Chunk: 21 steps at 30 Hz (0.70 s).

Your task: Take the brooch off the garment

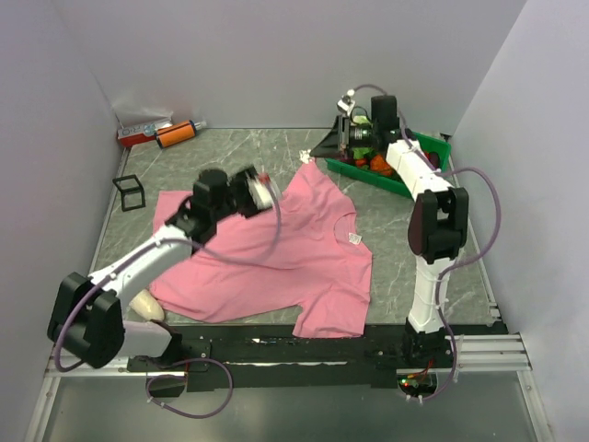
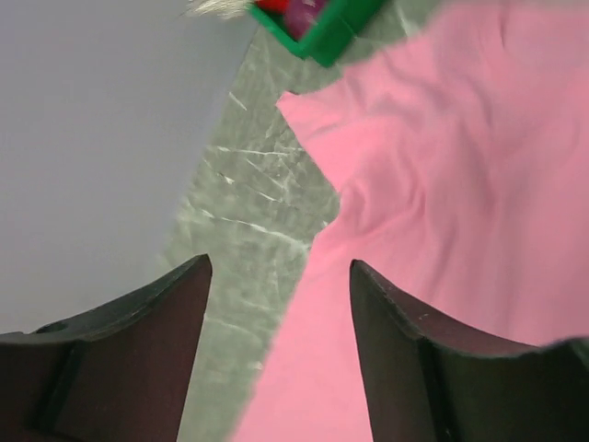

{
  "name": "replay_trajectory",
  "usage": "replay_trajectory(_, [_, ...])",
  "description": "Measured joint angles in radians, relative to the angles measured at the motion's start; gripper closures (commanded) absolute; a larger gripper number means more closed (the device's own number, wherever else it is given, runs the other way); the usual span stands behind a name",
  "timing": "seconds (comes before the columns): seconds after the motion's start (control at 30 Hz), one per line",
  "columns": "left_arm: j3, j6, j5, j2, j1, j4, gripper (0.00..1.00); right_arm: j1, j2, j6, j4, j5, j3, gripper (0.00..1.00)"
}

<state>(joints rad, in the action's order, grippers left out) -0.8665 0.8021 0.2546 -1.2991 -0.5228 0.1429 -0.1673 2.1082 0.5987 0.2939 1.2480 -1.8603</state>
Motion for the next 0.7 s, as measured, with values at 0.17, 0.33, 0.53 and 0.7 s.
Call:
replay_trajectory(0.17, [-0.237,-0.504,0.087,-0.109,0.184,-0.056,0.33,-0.038,-0.117,-0.160,0.152,-0.191,-0.059,1.00])
replay_trajectory(0.33, [-0.436,-0.903,0.192,-0.278,0.319,-0.049,0.35,-0.067,-0.209,-0.231,0.177,-0.324,-0.076,1.00])
replay_trajectory(0.53, [-0.443,-1.333,0.393,-0.388,0.381,0.158,0.35,-0.080,-0.261,-0.231,0.126,-0.337,-0.040,1.00])
replay_trajectory(0.7, [-0.388,-1.515,0.560,-0.432,0.381,0.330,0.38,-0.135,-0.260,-0.261,0.121,-0.303,-0.004,1.00])
